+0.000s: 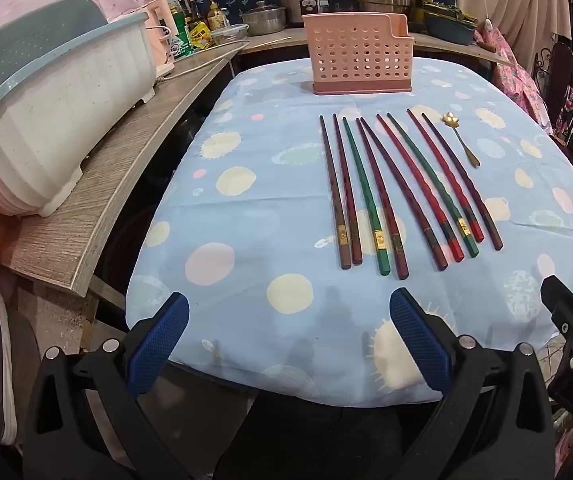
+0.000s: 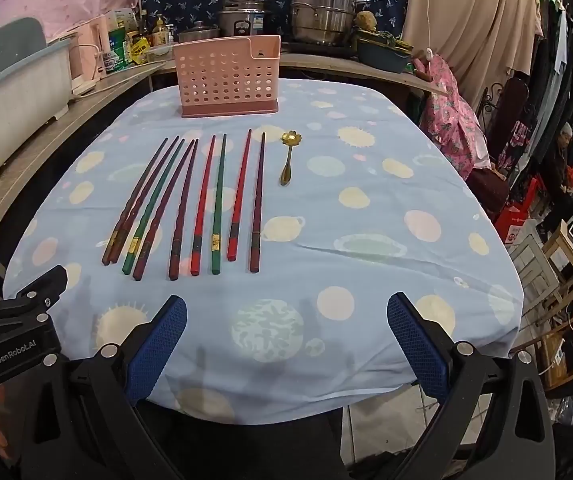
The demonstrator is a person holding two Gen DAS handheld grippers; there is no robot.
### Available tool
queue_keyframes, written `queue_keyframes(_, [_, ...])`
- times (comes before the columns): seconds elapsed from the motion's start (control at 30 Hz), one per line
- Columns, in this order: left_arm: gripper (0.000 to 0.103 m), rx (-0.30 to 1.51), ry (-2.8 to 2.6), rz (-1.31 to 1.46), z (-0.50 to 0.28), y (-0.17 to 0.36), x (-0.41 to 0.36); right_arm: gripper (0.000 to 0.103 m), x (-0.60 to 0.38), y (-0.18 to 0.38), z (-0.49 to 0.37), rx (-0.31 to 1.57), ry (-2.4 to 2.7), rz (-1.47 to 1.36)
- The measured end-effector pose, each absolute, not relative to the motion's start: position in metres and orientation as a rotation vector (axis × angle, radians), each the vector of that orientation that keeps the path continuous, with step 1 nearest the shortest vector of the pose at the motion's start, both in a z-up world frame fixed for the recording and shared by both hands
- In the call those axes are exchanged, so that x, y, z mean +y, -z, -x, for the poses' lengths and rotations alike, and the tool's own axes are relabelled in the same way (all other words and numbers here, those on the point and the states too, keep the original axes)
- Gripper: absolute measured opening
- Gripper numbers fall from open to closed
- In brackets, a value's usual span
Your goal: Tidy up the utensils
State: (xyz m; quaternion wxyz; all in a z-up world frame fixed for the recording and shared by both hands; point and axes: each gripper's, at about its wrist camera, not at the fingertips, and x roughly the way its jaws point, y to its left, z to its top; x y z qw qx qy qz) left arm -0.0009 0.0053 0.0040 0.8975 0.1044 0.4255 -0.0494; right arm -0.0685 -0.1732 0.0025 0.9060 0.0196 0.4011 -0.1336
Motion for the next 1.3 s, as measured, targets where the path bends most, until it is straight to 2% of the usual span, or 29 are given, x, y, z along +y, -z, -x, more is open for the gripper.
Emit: queue_keyframes(1.3, [0.096, 0.884, 0.095, -0.201, 0.0054, -0.0067, 0.0114, 0.096, -0.1647, -0.0068, 0.0681, 0.821, 0.261, -0.029])
